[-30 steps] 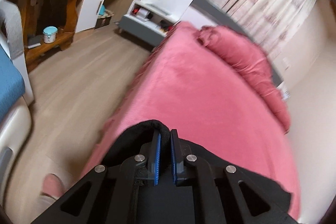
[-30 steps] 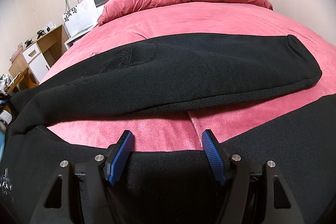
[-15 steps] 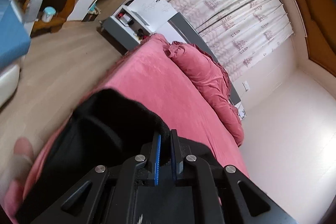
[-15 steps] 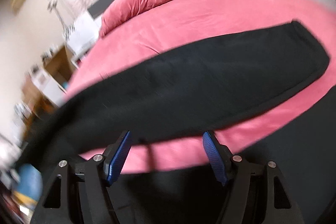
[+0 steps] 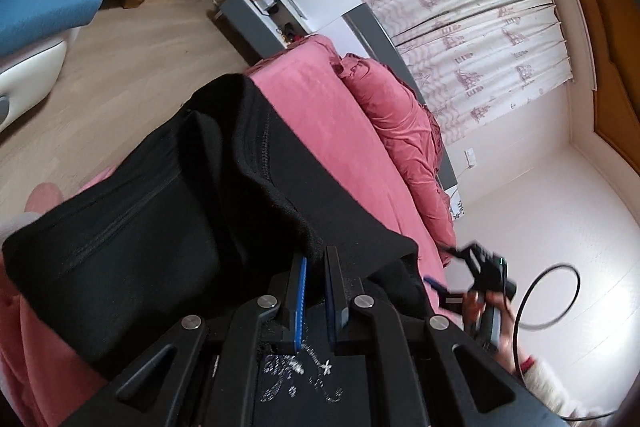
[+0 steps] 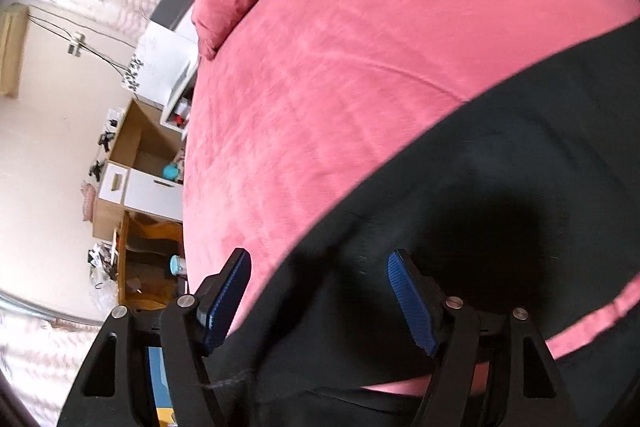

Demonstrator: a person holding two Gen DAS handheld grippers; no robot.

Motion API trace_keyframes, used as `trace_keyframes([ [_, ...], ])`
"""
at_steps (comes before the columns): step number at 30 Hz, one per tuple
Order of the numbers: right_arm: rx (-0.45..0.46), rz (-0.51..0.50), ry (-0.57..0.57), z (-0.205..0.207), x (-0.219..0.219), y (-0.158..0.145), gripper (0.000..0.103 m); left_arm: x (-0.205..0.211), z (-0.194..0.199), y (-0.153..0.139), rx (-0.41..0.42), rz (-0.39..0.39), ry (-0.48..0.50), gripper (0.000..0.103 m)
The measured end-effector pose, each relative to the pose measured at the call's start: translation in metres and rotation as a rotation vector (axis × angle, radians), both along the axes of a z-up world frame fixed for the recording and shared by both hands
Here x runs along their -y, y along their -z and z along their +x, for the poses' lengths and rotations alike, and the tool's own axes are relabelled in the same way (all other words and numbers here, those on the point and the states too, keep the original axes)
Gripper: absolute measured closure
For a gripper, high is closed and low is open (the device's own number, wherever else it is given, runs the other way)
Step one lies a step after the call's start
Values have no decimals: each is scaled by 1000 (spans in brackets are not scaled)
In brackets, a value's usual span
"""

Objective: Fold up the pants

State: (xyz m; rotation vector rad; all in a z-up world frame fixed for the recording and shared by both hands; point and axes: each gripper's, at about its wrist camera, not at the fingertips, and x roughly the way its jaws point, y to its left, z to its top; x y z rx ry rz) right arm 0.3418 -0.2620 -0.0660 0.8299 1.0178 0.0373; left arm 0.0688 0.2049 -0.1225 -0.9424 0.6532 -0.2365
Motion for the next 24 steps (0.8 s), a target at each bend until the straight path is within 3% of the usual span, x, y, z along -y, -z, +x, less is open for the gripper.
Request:
trace_keyframes([
  [4, -97, -46, 3, 29, -20, 9, 34, -2, -4, 2, 3, -7, -1, 96],
  [6, -156, -59, 19, 37, -26, 19, 45, -3, -4, 2, 1, -9, 1, 96],
  [8, -187, -65, 28, 38, -29, 26, 75, -3, -5, 3, 1, -10, 3, 96],
  [10, -188, -55, 19, 32, -30, 32, 85, -5, -6, 4, -2, -16, 2, 96],
  [16, -97, 20, 43, -4, -17, 28, 92, -12, -3, 5, -10, -44, -19, 96],
  [24, 104, 95, 37, -85, -3, -6, 93, -32, -2, -16, 51, -72, -70, 96],
])
